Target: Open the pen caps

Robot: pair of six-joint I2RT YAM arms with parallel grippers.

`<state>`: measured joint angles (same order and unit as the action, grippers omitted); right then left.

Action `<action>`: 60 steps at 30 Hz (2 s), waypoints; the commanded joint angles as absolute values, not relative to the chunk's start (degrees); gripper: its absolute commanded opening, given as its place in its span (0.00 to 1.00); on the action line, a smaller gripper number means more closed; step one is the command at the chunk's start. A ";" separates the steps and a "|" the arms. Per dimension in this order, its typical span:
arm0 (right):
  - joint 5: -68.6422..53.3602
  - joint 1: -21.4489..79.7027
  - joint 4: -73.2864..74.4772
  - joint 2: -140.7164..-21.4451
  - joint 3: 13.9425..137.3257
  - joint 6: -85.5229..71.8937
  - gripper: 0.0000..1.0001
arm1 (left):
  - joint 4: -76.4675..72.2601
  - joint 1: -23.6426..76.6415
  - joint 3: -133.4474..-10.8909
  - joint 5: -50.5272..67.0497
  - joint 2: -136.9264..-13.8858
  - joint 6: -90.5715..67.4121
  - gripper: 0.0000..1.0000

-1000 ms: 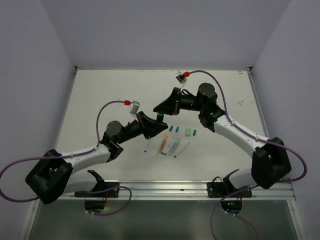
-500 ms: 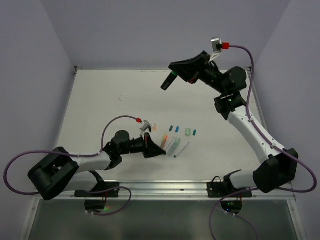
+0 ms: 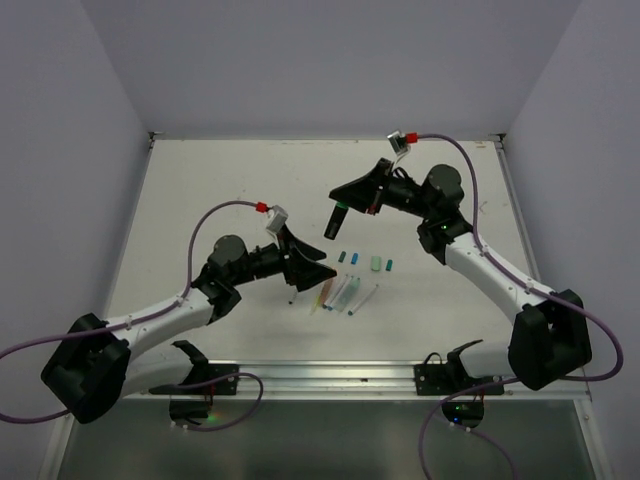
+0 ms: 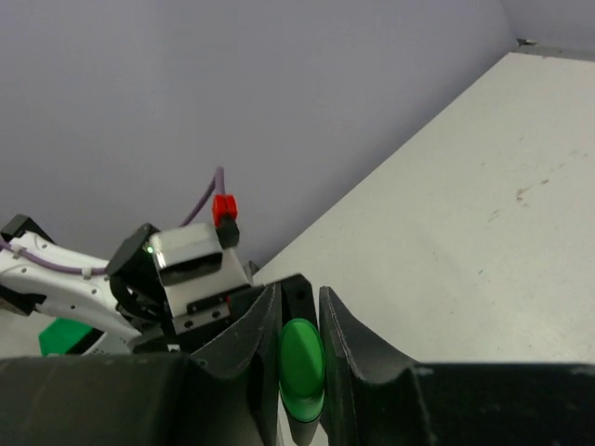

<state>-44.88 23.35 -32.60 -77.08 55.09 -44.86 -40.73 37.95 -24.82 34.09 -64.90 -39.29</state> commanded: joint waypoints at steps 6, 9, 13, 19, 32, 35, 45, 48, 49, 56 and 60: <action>-46.32 27.77 -34.63 -74.71 51.86 -42.72 0.00 | -36.13 37.00 -36.12 33.58 -68.29 -36.56 0.85; -46.06 29.00 -34.80 -75.14 51.51 -42.10 0.00 | -35.16 36.65 -37.70 33.31 -69.61 -37.35 0.81; -45.44 29.44 -35.24 -75.59 51.15 -41.84 0.00 | -34.63 36.56 -38.32 33.05 -70.49 -37.88 0.71; -45.26 29.79 -35.51 -75.94 51.33 -41.66 0.00 | -35.42 36.56 -37.79 33.75 -70.58 -38.41 0.42; -43.86 30.06 -36.39 -75.59 49.66 -41.40 0.38 | -39.37 36.56 -35.69 33.93 -70.31 -40.69 0.00; -43.77 30.15 -35.95 -75.50 49.83 -41.13 0.46 | -39.90 36.56 -35.16 33.75 -70.23 -41.04 0.00; -42.37 30.85 -34.98 -75.67 50.01 -40.69 0.38 | -40.25 36.74 -34.89 33.92 -70.22 -41.22 0.00; -42.01 30.94 -35.16 -75.67 50.01 -40.61 0.24 | -40.34 36.74 -34.72 34.10 -70.14 -41.04 0.00; -42.01 30.94 -35.16 -75.76 50.01 -40.69 0.20 | -40.52 36.74 -34.72 34.10 -70.05 -41.13 0.00; -41.31 30.85 -37.18 -75.15 50.27 -41.84 0.00 | -42.01 37.62 -32.52 34.89 -70.66 -40.69 0.00; -40.43 30.50 -36.65 -74.27 54.22 -41.66 0.00 | -43.94 38.41 -28.93 36.03 -71.63 -41.65 0.00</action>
<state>-43.11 30.92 -33.36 -76.62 49.80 -41.95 -42.39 37.47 -32.23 34.24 -70.61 -40.99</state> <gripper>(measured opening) 0.249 0.207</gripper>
